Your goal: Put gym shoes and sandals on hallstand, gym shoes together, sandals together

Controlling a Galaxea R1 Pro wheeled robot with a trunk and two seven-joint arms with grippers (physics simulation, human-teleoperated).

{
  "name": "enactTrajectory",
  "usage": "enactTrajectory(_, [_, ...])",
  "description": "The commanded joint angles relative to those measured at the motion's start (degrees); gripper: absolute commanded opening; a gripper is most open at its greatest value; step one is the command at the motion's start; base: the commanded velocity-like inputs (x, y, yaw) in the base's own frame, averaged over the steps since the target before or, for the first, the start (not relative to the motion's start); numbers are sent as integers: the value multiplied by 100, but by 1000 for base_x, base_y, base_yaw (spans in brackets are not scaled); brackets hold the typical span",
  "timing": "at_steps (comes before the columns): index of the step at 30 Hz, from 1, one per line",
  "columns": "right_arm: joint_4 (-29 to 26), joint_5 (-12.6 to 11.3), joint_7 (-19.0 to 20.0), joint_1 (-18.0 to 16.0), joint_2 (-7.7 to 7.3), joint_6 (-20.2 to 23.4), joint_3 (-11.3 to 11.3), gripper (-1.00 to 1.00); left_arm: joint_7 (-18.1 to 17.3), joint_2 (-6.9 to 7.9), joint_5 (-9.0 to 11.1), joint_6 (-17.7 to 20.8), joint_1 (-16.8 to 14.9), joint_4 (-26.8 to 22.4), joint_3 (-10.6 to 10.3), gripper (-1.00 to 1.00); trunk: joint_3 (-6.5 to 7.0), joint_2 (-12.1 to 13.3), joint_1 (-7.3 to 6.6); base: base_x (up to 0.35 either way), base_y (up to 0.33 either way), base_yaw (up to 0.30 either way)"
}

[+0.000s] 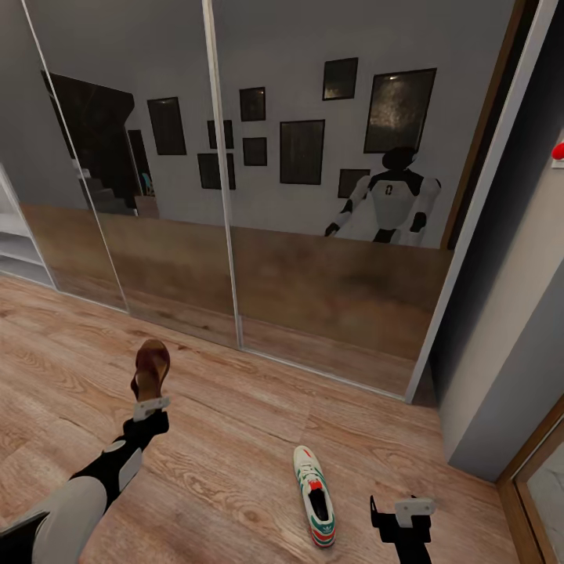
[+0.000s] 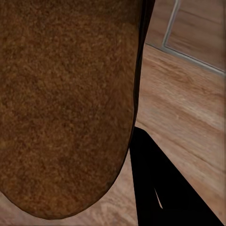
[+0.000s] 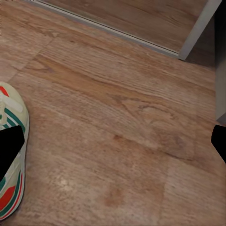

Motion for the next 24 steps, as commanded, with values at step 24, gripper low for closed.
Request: enactTrajectory(24, [0, 7, -70, -3, 4, -1, 38, 100, 14, 20, -126, -52, 28, 5, 16, -100, -5, -2, -1, 107, 60, 0])
